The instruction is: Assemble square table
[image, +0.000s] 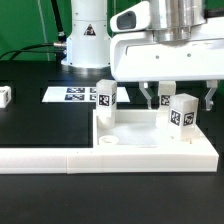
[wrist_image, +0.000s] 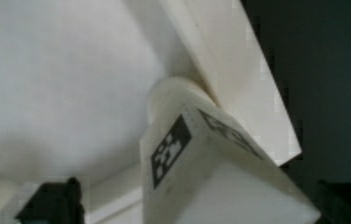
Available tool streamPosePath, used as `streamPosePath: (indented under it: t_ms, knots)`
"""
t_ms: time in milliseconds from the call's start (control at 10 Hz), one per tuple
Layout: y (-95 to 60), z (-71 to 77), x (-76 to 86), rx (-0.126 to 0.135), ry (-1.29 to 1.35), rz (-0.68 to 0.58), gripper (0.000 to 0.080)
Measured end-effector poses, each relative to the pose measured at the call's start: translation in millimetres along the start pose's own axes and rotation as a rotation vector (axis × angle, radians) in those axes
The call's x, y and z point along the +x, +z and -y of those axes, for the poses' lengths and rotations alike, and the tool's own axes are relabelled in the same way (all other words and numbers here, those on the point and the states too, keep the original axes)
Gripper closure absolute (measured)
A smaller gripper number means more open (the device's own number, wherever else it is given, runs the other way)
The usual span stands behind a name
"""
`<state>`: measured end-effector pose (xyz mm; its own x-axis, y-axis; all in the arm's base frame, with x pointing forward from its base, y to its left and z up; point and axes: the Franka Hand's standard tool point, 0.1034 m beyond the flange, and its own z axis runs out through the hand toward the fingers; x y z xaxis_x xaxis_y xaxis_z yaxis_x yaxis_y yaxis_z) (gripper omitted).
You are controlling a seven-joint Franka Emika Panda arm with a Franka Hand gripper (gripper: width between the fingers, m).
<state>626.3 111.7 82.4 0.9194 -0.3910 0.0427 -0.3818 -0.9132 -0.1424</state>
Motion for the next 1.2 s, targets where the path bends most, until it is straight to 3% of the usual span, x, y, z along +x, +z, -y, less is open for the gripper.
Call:
streamPosePath:
  t_ms: [400,1100,1200]
  knots:
    - [0.5,4.7,-0.7,-0.033,-0.326,0.005,0.0151]
    - [3.9,5.1,-1.1,-0.037,-0.724,-0.025,0.0151]
    - [3.8,5.2,-1.1,-0.036,-0.707,-0.025,0.0244]
